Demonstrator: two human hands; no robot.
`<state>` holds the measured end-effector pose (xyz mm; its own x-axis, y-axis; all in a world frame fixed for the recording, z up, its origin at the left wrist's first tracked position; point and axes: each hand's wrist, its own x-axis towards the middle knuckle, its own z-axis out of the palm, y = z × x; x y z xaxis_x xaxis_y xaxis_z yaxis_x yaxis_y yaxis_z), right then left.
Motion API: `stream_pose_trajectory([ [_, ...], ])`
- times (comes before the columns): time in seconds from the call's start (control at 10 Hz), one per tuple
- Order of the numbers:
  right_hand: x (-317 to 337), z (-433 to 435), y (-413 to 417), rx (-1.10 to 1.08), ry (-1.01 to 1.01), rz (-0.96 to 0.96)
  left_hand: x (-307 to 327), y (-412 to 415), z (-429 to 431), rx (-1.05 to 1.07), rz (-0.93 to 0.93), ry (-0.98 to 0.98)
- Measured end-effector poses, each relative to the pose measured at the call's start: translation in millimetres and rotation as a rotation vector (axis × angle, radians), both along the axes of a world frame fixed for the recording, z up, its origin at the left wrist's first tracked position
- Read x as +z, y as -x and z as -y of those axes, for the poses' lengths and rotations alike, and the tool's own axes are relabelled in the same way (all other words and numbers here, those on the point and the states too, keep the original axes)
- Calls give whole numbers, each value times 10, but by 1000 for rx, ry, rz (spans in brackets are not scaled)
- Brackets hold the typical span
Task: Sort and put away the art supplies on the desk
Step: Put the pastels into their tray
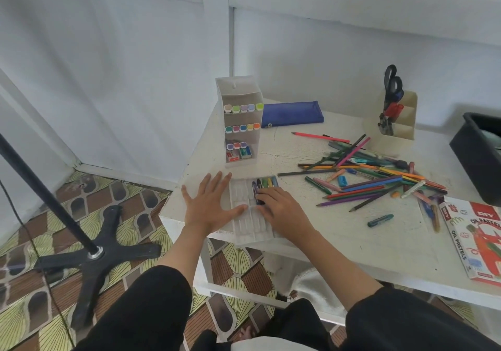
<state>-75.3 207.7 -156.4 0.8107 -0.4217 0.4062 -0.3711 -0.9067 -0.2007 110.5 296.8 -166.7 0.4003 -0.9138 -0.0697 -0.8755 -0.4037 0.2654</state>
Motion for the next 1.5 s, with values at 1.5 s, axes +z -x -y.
stream_pose_trajectory([
  [1.5, 256, 745, 473, -598, -196, -11, -25, -2, 2, -3, 5, 25],
])
